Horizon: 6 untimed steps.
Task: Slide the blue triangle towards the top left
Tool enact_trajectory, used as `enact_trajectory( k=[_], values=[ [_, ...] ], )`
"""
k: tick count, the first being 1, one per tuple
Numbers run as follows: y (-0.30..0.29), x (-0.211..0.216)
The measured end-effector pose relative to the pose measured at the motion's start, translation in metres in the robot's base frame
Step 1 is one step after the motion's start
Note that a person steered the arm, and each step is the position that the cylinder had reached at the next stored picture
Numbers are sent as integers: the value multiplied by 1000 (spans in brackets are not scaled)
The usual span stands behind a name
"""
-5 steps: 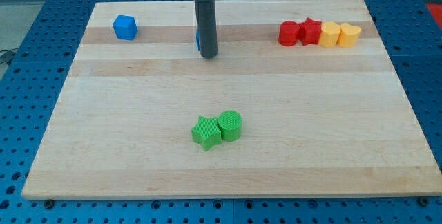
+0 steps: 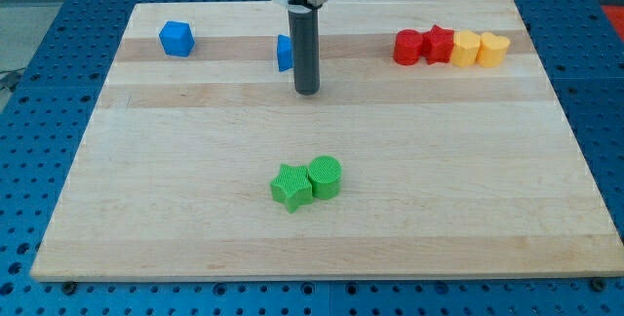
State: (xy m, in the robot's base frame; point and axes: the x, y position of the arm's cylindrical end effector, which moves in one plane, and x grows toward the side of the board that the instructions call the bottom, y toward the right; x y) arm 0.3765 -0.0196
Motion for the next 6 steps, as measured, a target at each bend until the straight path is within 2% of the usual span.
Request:
enact_trajectory(
  k=[1, 2, 3, 5, 6],
  values=[
    [11, -4],
    [9, -28],
    [-3, -30],
    [-45, -63],
    [-29, -55]
  ],
)
